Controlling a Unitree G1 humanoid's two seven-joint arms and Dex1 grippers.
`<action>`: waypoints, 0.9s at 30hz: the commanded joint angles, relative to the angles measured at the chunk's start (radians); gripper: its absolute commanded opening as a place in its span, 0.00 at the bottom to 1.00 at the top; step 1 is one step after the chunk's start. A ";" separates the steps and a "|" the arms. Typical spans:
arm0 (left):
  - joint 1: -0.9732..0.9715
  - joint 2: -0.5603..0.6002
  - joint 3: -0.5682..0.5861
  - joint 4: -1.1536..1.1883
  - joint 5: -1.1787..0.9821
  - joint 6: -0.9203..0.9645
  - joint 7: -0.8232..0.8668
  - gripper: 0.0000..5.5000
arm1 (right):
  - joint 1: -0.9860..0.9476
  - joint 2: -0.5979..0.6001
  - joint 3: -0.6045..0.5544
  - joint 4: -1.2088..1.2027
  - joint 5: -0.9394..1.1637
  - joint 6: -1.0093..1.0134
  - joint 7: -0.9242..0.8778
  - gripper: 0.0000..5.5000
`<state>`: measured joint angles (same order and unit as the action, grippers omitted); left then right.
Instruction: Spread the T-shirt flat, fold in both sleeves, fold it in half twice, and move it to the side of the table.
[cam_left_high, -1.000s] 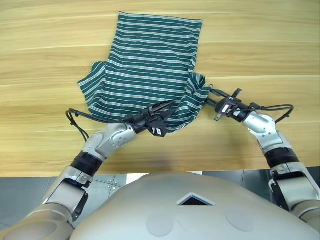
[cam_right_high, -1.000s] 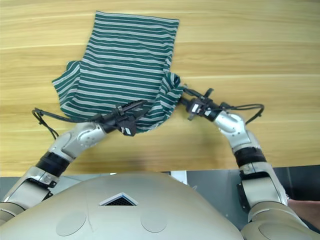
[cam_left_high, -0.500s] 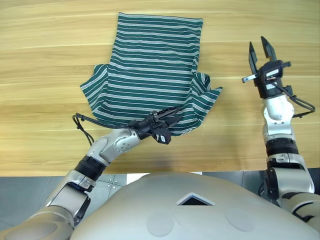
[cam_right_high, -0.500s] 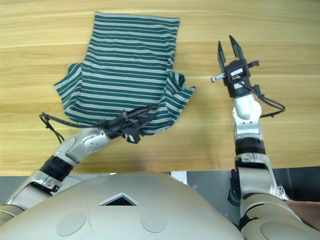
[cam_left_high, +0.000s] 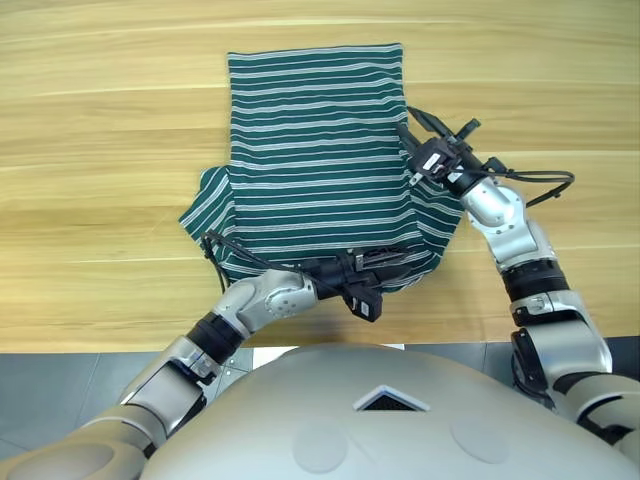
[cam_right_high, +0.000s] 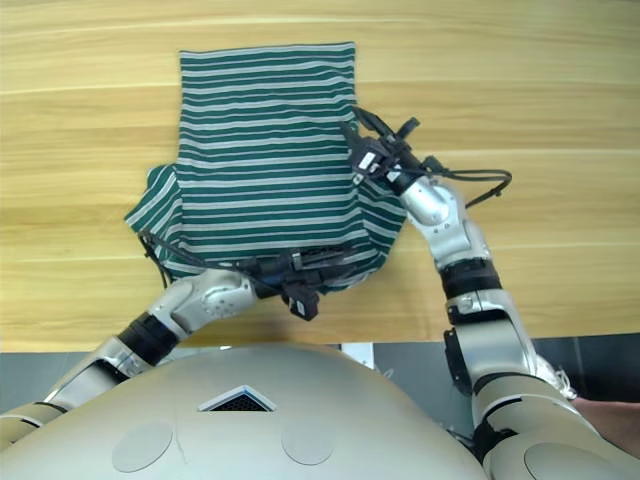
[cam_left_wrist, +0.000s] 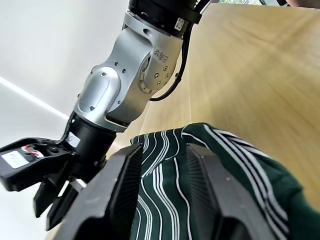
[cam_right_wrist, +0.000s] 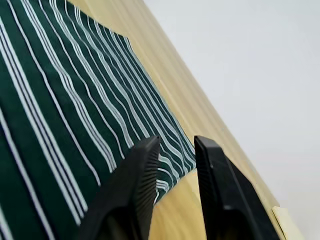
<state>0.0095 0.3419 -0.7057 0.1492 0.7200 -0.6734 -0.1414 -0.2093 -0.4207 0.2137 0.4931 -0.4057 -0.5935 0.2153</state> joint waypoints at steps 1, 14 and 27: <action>0.007 0.025 0.097 -0.054 -0.019 0.059 0.030 0.30 | 0.119 -0.031 -0.001 -0.026 0.008 0.028 0.004 0.23; 0.112 0.099 0.094 -0.141 -0.064 0.073 -0.088 0.30 | -0.150 0.018 -0.040 0.420 0.071 -0.021 -0.044 0.23; 0.232 0.296 0.209 -0.004 -0.045 0.160 -0.099 0.30 | 0.077 -0.130 -0.225 -0.070 0.530 -0.038 0.358 0.23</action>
<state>0.1373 0.5441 -0.4920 0.0582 0.6188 -0.5967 -0.1772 -0.1494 -0.5265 0.0093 0.4334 0.1302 -0.6581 0.5701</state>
